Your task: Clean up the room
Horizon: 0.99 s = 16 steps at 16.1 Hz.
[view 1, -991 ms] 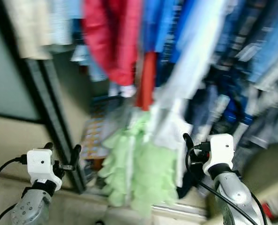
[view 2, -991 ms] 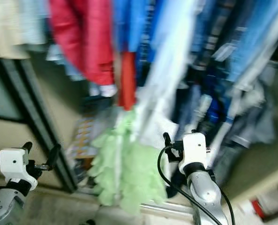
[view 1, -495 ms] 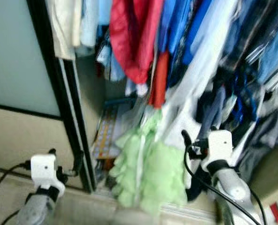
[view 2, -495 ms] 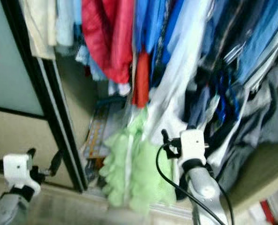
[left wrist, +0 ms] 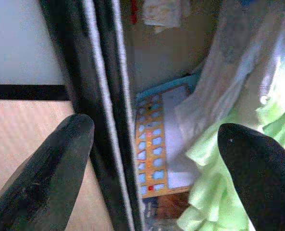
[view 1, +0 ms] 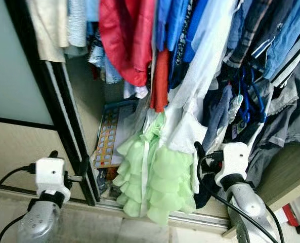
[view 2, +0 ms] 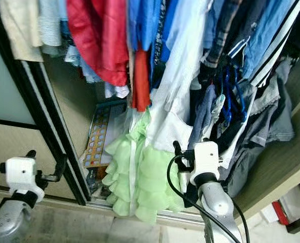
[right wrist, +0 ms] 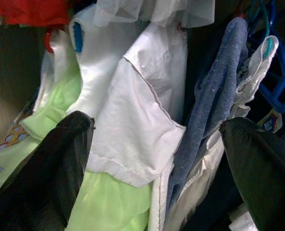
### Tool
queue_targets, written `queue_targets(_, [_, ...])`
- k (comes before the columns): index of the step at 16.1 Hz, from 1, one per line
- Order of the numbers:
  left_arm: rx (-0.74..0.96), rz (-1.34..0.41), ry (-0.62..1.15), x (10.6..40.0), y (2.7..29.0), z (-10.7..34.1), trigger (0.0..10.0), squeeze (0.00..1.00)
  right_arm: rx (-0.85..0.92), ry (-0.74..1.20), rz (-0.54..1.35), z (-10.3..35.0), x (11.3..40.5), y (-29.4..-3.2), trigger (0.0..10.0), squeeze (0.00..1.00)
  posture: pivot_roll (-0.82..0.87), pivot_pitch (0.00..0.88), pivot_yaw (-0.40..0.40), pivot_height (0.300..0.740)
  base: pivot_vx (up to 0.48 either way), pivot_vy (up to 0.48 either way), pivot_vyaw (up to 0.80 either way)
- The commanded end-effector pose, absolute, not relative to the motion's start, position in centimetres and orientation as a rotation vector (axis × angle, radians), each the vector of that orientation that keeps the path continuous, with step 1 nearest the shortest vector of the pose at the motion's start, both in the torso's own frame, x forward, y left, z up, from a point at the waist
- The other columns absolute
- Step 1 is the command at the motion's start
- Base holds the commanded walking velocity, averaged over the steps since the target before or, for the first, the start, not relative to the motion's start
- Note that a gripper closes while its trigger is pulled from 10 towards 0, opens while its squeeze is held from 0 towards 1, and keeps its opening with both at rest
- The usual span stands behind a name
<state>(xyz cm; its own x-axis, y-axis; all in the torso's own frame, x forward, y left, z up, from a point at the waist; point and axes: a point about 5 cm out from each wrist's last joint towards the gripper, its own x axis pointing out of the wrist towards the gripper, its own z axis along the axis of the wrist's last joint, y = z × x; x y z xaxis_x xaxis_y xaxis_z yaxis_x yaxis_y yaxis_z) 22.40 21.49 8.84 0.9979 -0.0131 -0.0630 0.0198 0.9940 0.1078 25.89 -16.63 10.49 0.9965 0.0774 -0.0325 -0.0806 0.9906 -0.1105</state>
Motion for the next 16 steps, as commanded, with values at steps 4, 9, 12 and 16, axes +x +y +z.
queue_targets(4, [0.067,-0.063,0.072,22.7,21.2,8.6,10.0,0.0,-0.123,0.003,0.071,10.9,26.4,-16.5,10.0,0.0,-0.1,0.0,-0.037,0.74,0.0,0.0,0.8])
queue_targets(9, [0.083,-0.057,0.048,23.1,21.0,8.6,10.0,0.0,-0.127,-0.007,0.073,11.1,26.8,-16.5,10.0,0.0,-0.1,0.0,-0.037,0.74,0.0,0.0,0.8])
queue_targets(12, [0.114,-0.065,0.035,23.6,20.6,8.9,10.0,0.0,-0.132,-0.012,0.077,11.3,27.0,-16.5,10.0,0.0,-0.1,0.0,-0.042,0.74,0.0,0.0,0.8])
queue_targets(16, [0.119,-0.044,0.041,23.2,20.6,8.5,10.0,0.0,-0.142,-0.004,0.094,11.2,26.7,-16.6,10.0,0.0,-0.1,0.0,-0.065,0.74,0.0,0.0,0.8])
